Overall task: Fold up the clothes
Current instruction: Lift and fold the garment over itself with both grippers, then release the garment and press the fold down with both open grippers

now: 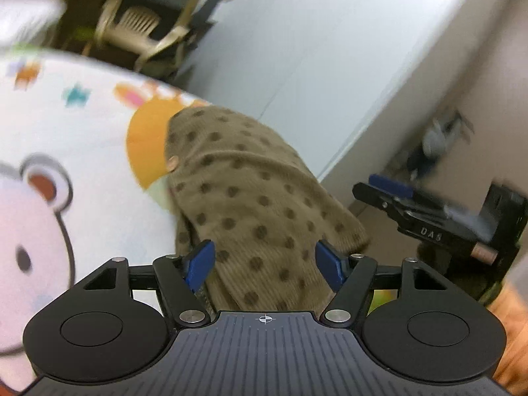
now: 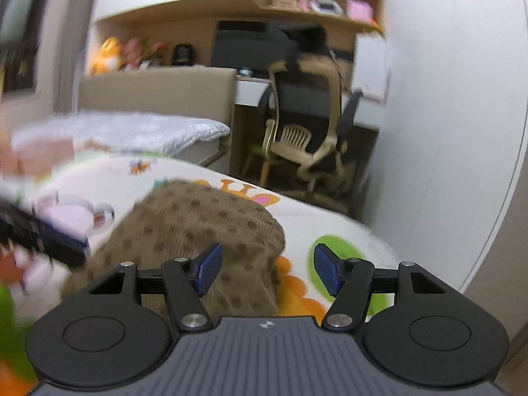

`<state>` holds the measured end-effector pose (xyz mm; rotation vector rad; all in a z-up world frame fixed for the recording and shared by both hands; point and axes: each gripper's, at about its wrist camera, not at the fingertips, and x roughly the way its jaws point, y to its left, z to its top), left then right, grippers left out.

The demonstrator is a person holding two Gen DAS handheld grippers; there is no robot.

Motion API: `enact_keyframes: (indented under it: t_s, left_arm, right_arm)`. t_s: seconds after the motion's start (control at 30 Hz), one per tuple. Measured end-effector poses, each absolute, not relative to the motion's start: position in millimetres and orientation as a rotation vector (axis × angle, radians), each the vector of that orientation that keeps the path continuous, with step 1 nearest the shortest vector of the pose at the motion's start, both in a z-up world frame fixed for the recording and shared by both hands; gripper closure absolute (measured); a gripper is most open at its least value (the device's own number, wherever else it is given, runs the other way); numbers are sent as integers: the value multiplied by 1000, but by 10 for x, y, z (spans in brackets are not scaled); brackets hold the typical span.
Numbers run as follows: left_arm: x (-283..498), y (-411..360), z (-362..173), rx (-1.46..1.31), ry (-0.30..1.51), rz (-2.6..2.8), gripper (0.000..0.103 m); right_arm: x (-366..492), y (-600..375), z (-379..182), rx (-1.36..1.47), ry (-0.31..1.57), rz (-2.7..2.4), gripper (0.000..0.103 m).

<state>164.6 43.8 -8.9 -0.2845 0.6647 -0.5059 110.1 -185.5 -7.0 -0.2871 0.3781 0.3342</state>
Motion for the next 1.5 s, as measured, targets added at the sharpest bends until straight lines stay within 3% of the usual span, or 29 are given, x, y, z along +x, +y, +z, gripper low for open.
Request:
enact_keyframes:
  t_s: [0.17, 0.33, 0.43, 0.5, 0.57, 0.63, 0.7, 0.8, 0.97, 1.23, 1.33, 1.43, 1.5]
  left_arm:
    - [1250, -49, 9, 167, 538, -467, 29]
    - [1208, -500, -234, 451, 450, -412, 31]
    - [1258, -643, -348, 530, 405, -371, 37]
    - [1256, -630, -323, 515, 392, -353, 49]
    - [1245, -587, -278, 494, 382, -333, 58]
    - [1203, -559, -240, 509, 371, -324, 61]
    - [1128, -585, -254, 549, 351, -324, 74]
    - [1049, -641, -295, 588, 331, -327, 89]
    - [914, -574, -224, 565, 344, -341, 94]
    - [603, -326, -389, 476, 504, -395, 95]
    - [582, -191, -305, 387, 533, -426, 86]
    - [669, -64, -166, 283, 544, -441, 85]
    - [818, -12, -39, 207, 527, -439, 85]
  right_arm:
    - [783, -1752, -337, -436, 419, 318, 41]
    - [660, -1530, -445, -521, 372, 317, 48]
    - [685, -1355, -536, -596, 336, 304, 64]
    - [727, -1271, -593, -635, 311, 272, 75]
    - [761, -1239, -600, -626, 282, 232, 81]
    - [766, -1210, -569, -615, 251, 209, 82]
    - [771, -1181, -537, -603, 220, 185, 93]
    - [744, -1155, -450, -574, 188, 172, 100]
    - [428, -1177, -282, -563, 176, 204, 100]
    - [232, -1331, -552, -530, 391, 261, 100]
    - [192, -1494, -456, -465, 416, 275, 97]
    - [224, -1636, -286, -363, 410, 288, 81]
    - [338, -1686, -167, -283, 391, 322, 50]
